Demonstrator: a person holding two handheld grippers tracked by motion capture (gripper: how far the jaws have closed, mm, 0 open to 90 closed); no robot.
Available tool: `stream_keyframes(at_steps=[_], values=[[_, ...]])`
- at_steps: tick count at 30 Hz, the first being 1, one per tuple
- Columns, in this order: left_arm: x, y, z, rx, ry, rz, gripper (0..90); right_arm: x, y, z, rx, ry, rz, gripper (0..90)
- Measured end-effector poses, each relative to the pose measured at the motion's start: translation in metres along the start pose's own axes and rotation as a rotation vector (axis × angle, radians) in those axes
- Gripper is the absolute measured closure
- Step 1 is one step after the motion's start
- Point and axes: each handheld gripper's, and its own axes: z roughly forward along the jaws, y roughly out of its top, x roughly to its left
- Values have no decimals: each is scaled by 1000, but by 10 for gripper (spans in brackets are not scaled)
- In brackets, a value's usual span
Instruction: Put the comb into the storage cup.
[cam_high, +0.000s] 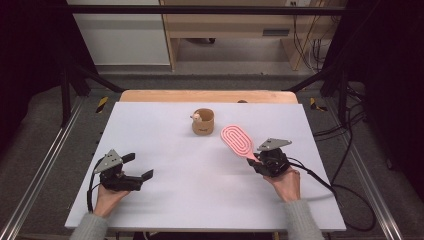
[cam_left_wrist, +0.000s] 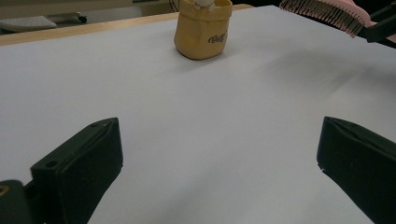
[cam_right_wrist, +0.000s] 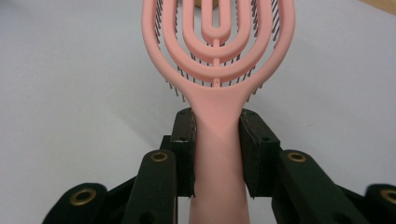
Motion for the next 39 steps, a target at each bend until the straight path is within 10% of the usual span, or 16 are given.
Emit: stream_keyframes(at_steps=[39], values=[[-25,16,13,-18,-44,-42,2,12,5,-9,-116,28,-34,694]])
